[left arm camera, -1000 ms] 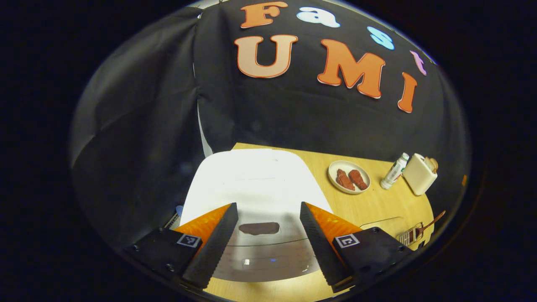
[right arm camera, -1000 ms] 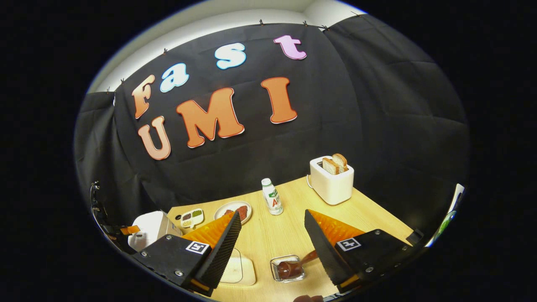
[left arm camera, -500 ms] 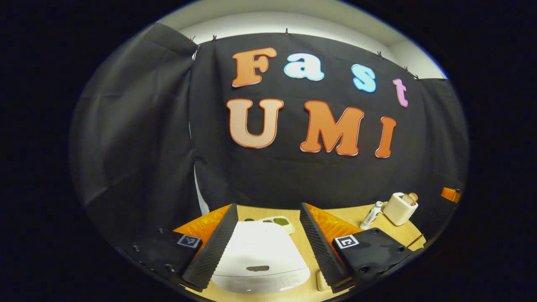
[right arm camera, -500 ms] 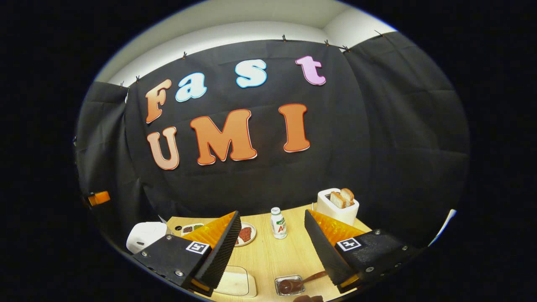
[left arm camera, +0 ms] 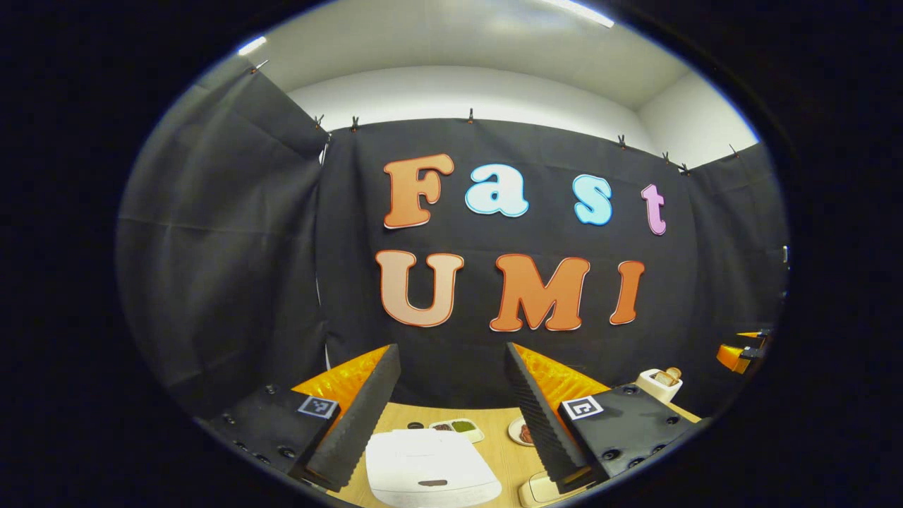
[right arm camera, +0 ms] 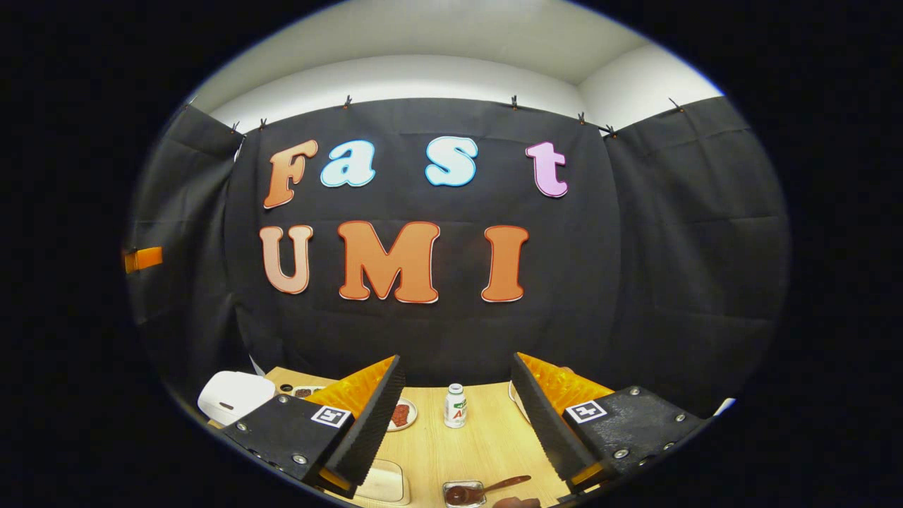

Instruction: Close the left gripper, press the button to open the rice cooker; take a wooden spoon from the chopstick holder with the right hand, scoop a spoonful of rice and pour it into the rice cooker, then put the wooden spoon back into the chopstick holder.

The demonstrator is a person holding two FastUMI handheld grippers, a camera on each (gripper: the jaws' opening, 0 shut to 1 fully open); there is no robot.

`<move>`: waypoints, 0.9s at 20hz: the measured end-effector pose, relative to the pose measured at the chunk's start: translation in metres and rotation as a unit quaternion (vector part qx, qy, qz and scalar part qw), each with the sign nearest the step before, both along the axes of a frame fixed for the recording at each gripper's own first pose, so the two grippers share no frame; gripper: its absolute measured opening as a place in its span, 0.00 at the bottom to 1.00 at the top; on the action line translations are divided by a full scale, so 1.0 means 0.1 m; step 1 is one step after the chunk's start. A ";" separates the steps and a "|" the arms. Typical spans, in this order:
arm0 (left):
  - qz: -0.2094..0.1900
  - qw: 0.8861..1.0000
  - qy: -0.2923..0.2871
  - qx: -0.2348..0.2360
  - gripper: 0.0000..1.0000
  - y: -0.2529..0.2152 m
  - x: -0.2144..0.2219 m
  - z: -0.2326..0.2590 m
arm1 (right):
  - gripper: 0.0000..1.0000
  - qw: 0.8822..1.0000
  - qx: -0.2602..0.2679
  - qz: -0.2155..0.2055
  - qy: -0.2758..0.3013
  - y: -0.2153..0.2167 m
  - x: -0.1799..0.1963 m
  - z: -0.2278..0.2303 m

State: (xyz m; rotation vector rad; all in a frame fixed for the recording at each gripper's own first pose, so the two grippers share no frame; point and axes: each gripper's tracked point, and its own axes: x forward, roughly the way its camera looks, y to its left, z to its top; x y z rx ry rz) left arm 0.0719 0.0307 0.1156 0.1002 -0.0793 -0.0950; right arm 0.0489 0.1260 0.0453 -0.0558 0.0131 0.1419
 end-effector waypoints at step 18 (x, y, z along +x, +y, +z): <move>0.035 0.999 -0.004 0.025 1.00 0.15 -0.12 0.01 | 0.95 0.999 0.029 -0.022 -0.024 -0.27 -0.11 0.15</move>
